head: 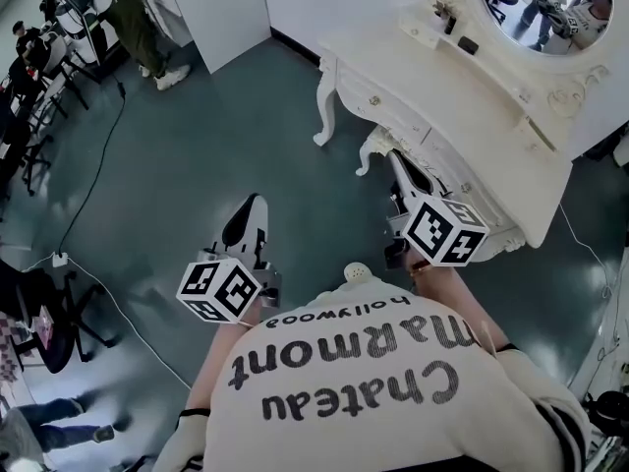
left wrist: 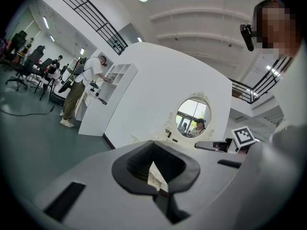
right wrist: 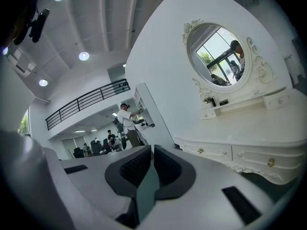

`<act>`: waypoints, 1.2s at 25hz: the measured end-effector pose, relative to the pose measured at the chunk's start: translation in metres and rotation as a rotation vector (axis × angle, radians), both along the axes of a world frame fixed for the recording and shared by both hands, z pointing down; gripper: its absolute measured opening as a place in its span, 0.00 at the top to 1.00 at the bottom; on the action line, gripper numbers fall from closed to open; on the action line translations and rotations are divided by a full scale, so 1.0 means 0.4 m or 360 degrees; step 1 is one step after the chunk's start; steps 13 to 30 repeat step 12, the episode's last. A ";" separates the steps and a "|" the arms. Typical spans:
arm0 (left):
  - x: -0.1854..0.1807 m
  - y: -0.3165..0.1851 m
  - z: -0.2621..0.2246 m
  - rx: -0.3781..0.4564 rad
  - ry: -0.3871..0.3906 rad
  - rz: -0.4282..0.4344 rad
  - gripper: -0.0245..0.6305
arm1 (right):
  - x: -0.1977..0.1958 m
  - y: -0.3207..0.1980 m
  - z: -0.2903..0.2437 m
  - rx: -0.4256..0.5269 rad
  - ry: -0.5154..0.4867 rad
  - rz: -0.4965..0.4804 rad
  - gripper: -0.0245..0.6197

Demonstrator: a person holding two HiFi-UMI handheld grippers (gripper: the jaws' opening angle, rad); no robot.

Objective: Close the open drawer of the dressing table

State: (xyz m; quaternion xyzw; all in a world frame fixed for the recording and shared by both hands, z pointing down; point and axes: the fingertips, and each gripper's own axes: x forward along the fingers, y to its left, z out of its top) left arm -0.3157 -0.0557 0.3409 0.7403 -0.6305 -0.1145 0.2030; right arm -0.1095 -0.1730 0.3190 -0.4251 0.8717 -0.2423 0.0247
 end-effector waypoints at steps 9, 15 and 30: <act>0.010 -0.020 -0.006 0.0010 -0.0008 0.0019 0.95 | 0.014 -0.010 0.004 -0.0005 0.0007 0.0018 0.90; 0.016 -0.026 -0.005 0.0011 -0.0008 0.0020 0.95 | 0.020 -0.014 0.007 -0.0007 0.0012 0.0019 0.90; 0.016 -0.026 -0.005 0.0011 -0.0008 0.0020 0.95 | 0.020 -0.014 0.007 -0.0007 0.0012 0.0019 0.90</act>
